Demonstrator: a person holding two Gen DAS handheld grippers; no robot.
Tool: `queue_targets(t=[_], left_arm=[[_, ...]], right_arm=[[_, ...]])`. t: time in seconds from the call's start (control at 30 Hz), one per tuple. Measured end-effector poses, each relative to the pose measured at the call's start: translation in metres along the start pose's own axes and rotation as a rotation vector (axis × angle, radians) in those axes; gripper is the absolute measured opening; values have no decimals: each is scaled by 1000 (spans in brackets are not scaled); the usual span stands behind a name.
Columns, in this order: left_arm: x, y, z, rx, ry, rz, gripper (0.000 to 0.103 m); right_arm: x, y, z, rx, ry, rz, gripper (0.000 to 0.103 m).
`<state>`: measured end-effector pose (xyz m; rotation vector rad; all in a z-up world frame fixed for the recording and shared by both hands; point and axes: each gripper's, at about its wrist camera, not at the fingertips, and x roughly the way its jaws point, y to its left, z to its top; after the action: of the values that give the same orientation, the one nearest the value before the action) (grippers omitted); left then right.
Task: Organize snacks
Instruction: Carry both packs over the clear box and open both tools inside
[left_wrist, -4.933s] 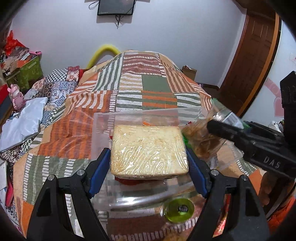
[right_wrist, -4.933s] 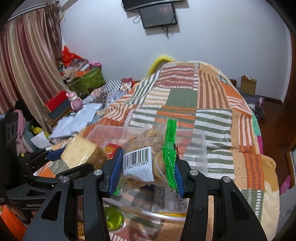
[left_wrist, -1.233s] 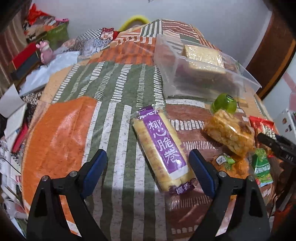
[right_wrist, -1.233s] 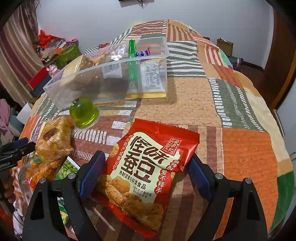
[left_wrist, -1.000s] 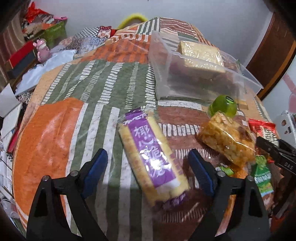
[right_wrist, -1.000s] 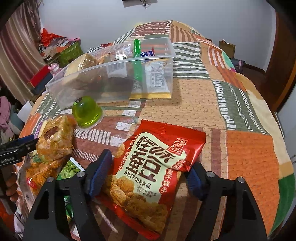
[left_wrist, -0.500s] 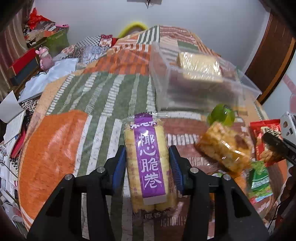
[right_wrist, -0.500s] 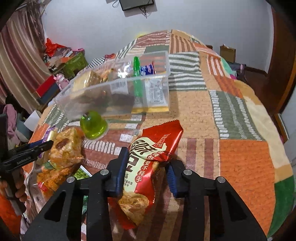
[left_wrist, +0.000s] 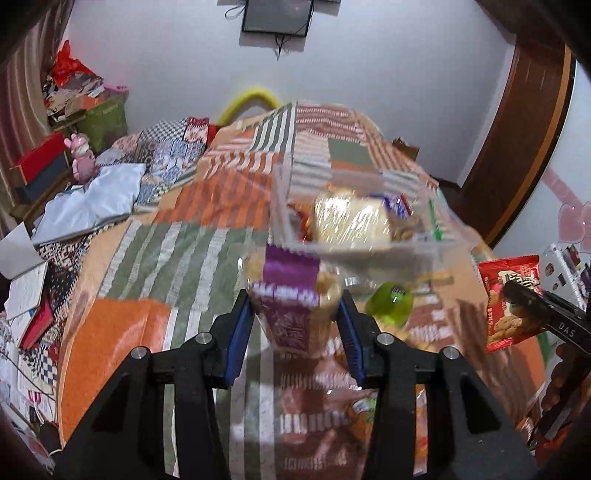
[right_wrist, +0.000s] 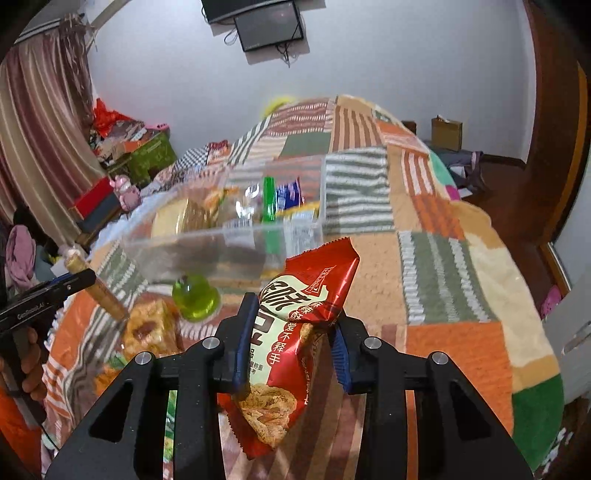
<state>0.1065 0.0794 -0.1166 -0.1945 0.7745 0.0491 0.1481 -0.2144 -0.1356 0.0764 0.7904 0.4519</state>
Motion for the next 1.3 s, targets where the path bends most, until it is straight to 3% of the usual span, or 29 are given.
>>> queue_targets(t=[0.37, 0.67, 1.0, 1.3], left_arm=[[-17, -9, 54, -5, -112, -51, 44], [2, -15, 96, 20, -156, -23, 44], [58, -17, 122, 26, -124, -22, 44], [108, -19, 126, 26, -54, -20, 44]], right_arm=[[-7, -2, 39, -1, -97, 10, 33], [6, -1, 70, -14, -141, 11, 33], [42, 11, 107, -49, -139, 31, 33], [93, 35, 115, -117, -49, 84, 33]])
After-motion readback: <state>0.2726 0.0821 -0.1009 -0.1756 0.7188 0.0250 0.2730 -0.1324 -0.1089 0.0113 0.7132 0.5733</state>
